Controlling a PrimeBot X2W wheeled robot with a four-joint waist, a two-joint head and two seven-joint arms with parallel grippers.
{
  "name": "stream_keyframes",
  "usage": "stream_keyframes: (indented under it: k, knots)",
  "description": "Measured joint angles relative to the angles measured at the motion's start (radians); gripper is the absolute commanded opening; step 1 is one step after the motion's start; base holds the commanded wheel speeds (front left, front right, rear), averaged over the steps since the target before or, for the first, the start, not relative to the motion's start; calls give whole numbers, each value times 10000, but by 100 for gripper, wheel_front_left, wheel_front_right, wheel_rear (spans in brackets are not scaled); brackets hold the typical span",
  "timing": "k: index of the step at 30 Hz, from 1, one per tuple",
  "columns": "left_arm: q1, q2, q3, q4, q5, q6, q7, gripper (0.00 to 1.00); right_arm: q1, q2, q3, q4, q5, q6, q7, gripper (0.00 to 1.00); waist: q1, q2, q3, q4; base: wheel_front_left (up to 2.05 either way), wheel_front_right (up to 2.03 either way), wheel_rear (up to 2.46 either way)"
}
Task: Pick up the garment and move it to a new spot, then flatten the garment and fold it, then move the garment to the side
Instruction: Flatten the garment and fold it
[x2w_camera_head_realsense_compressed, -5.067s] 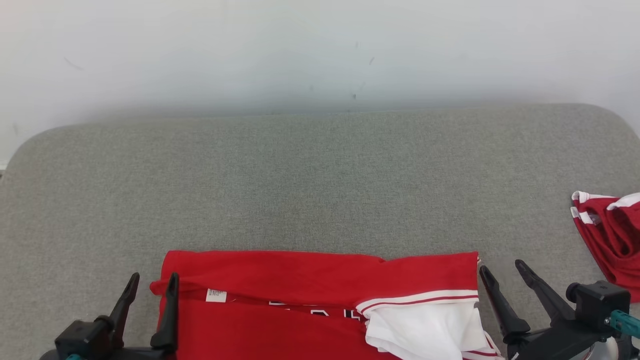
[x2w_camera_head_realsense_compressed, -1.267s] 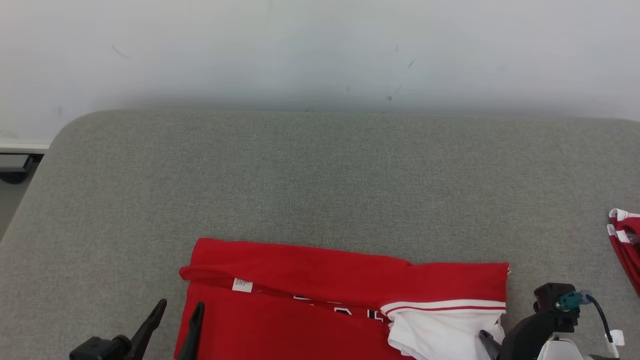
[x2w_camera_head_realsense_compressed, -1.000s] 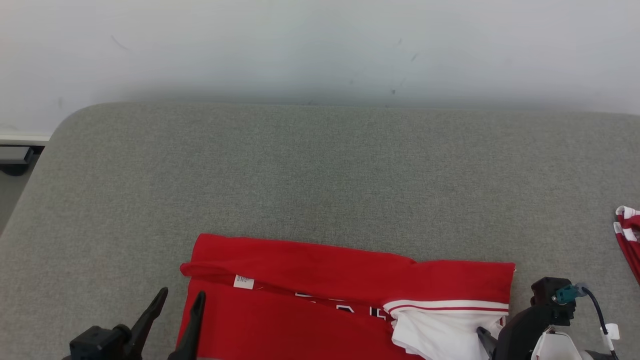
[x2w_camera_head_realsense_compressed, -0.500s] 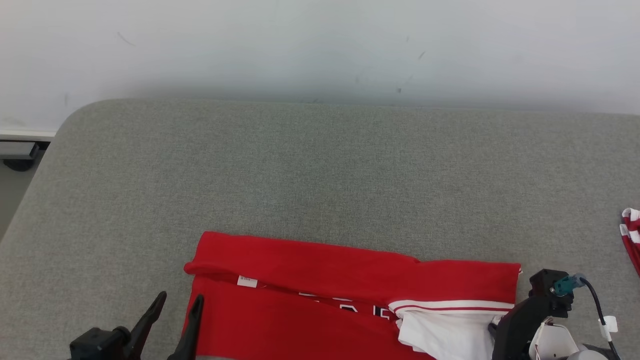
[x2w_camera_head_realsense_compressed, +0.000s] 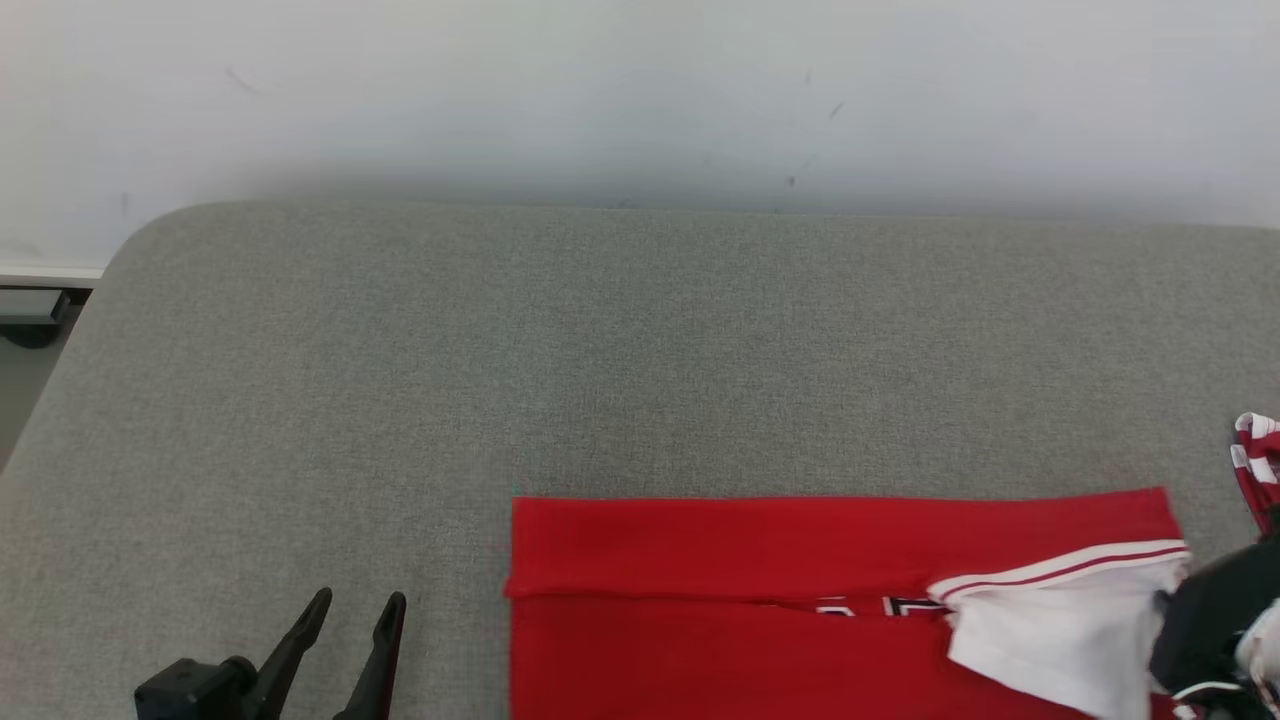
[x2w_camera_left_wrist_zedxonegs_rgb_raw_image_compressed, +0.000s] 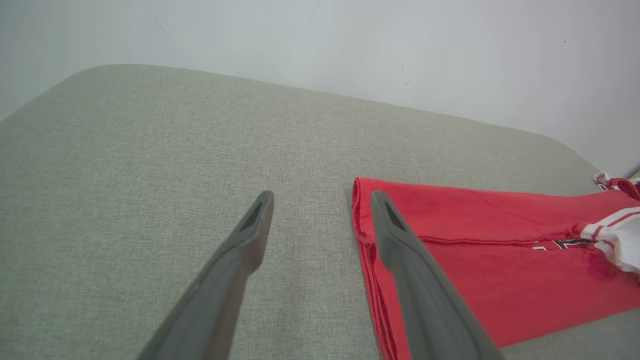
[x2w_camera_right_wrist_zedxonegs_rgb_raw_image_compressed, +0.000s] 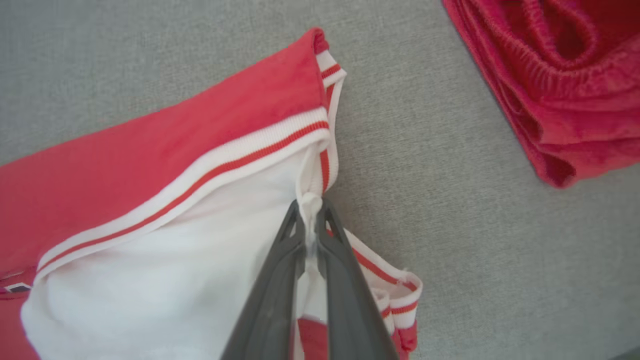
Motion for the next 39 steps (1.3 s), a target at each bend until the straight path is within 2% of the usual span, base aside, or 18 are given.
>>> stream_keyframes:
  k: [4, 11, 14, 19, 23, 31, 34, 39]
  knots:
    - [0, -10, -2, 105, -6, -59, -48, 100, -5, -430, -782, -144, -199, 0, 226, 0, 0, 1, -38, -21, 0, 0, 0]
    - [5, -102, -86, 245, -35, -75, -77, 100, 24, -1118, -1471, -585, -1089, 0, 669, 0, 0, 0, -128, -42, 0, 0, 0]
    - [6, -109, -104, 295, -35, -146, -79, 100, 19, -1258, -1461, -905, -1344, 0, 922, 0, 0, 0, -163, -45, 0, 0, 0]
    - [10, -163, -173, 410, -48, -159, -88, 100, 60, -1141, -838, -1473, -1415, 0, 1384, 0, -1, 0, -270, -46, 0, 0, 0]
    - [22, -201, -213, 516, -50, -159, -107, 100, 307, -711, -127, -2061, -1415, 19, 1758, 0, 0, 1, -358, -37, 0, 0, 0]
    - [45, -201, -232, 594, -90, -236, -174, 100, 127, -182, 1517, -3016, -1511, 443, 2309, 0, -1, 0, -476, -96, 0, 0, 0]
    - [38, -221, -284, 602, -90, -238, -174, 100, -271, 104, 2132, -3020, -1513, 635, 2522, 0, -1, 0, -480, -93, 0, 0, 0]
    - [-70, -360, -431, 608, -90, -336, -167, 100, -893, 418, 2635, -2750, -1478, 732, 2815, 0, -1, 0, -424, 12, 0, 0, 0]
